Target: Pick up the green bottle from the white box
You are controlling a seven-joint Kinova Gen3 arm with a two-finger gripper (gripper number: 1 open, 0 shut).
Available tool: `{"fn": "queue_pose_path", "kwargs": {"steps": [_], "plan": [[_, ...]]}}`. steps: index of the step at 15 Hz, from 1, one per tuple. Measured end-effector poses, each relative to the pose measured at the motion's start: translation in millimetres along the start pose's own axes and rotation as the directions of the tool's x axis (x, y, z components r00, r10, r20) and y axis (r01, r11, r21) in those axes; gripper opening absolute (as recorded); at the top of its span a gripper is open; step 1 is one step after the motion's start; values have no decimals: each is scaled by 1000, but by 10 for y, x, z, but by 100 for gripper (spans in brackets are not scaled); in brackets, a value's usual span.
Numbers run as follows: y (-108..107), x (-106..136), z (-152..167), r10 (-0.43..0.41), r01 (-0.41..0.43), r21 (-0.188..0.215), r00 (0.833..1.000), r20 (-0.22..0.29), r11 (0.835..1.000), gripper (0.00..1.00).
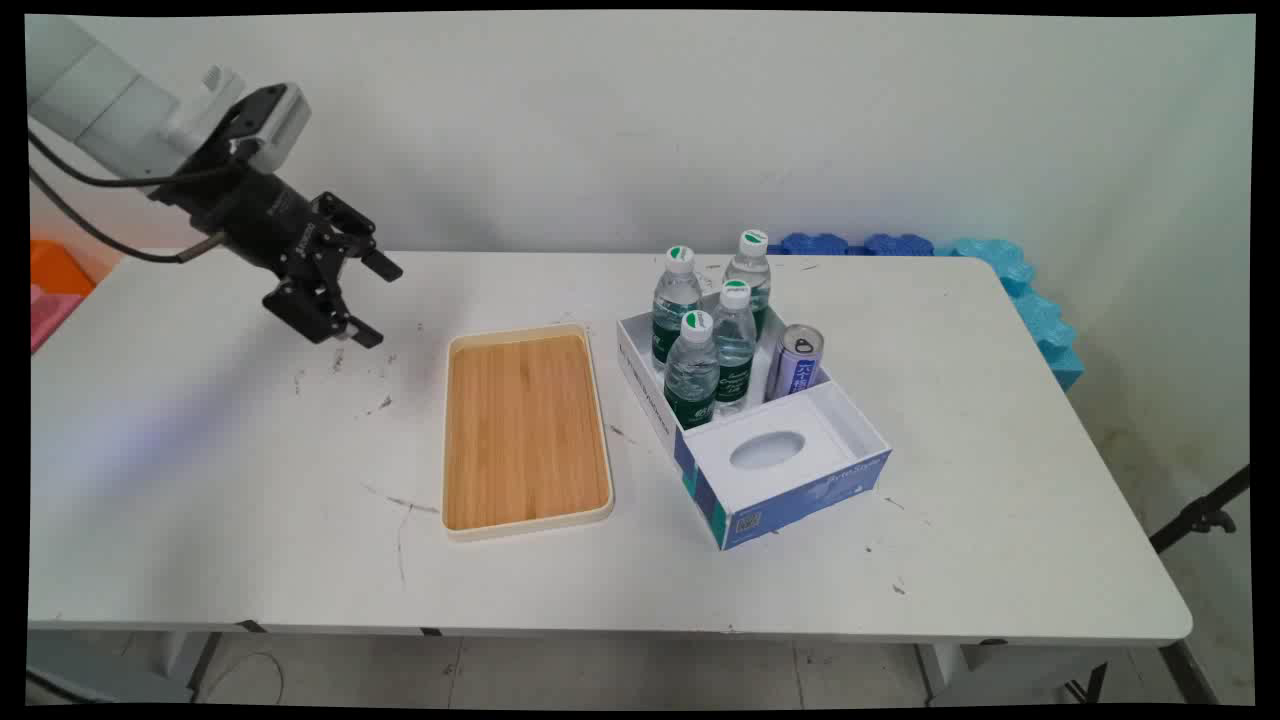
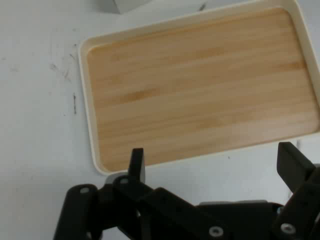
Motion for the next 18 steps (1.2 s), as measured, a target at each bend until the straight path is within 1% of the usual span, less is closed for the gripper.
{"fn": "queue_pose_path", "kwargs": {"steps": [2, 5, 12, 15, 18], "plan": [[-25, 113, 60, -13, 13, 6, 1000, -3, 1000, 100], [-83, 377, 234, -33, 33, 19, 999, -23, 999, 100], [-265, 1045, 852, -74, 81, 69, 993, -91, 994, 100], [-363, 1257, 1141, -91, 101, 85, 990, -110, 991, 100], [-427, 1389, 1362, -98, 109, 89, 988, -122, 990, 100]]}}
